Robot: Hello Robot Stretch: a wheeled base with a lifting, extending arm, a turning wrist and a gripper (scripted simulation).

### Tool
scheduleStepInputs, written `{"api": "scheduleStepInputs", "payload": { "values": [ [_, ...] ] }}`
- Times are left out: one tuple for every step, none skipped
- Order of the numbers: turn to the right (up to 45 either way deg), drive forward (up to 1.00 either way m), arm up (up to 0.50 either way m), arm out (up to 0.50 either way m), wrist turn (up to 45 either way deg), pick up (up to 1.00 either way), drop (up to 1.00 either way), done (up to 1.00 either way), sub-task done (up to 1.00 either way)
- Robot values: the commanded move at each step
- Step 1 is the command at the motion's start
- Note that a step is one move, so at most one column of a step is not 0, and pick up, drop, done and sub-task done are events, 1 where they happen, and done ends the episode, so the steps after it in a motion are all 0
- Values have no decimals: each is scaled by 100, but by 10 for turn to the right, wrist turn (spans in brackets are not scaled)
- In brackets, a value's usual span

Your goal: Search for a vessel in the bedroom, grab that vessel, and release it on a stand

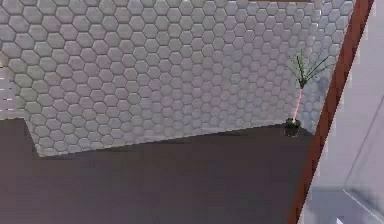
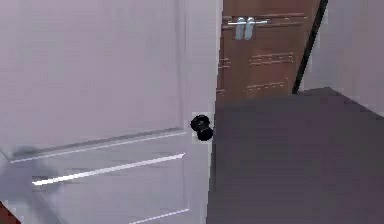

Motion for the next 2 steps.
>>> {"api": "scheduleStepInputs", "payload": {
  "values": [
    [-450, 0, 0, 0, 0, 0, 0, 0, 0],
    [0, 85, 0, 0, 0, 0, 0, 0, 0]
  ]
}}
